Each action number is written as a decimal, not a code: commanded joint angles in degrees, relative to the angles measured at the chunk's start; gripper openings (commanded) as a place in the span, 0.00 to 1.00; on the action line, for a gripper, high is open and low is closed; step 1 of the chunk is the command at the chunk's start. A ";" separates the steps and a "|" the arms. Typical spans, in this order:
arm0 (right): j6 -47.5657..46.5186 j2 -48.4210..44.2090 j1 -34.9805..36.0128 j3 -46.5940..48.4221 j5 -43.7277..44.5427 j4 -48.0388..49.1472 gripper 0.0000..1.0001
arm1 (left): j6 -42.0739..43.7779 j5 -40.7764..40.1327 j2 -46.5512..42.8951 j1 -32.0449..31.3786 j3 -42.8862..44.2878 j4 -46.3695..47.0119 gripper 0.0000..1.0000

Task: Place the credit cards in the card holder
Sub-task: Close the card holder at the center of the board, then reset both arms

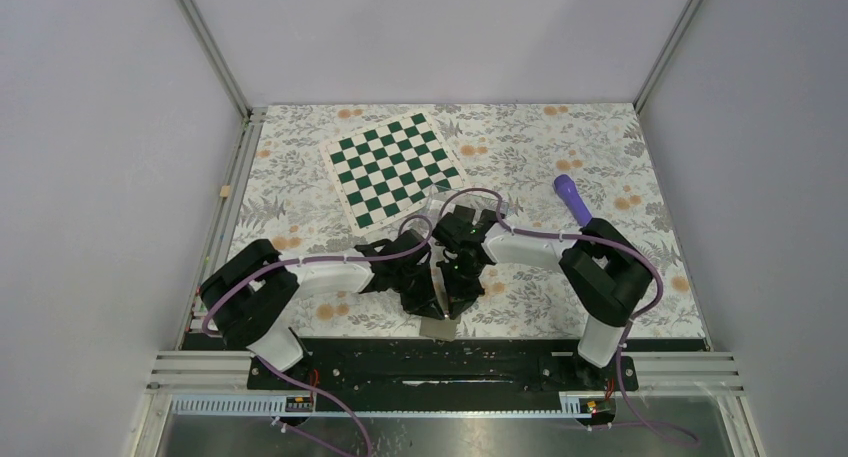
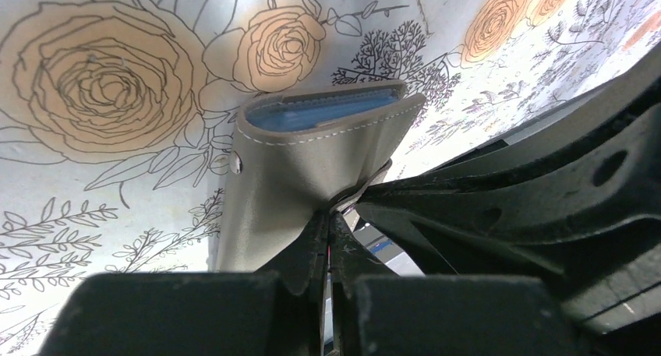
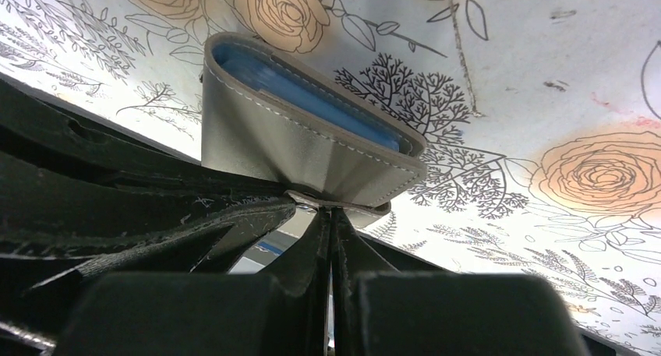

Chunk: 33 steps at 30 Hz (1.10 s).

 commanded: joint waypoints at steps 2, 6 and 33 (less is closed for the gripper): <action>-1.12 5.46 2.73 -1.66 12.46 2.46 0.00 | -2.03 -4.94 2.75 -0.19 -3.54 5.49 0.00; -3.62 0.84 2.74 -0.15 11.94 0.99 0.00 | 0.32 -4.83 0.44 -0.14 -2.74 6.73 0.00; -6.17 -41.40 -28.35 -11.64 14.94 1.07 0.99 | 10.53 6.92 -46.26 47.01 -19.74 16.94 0.99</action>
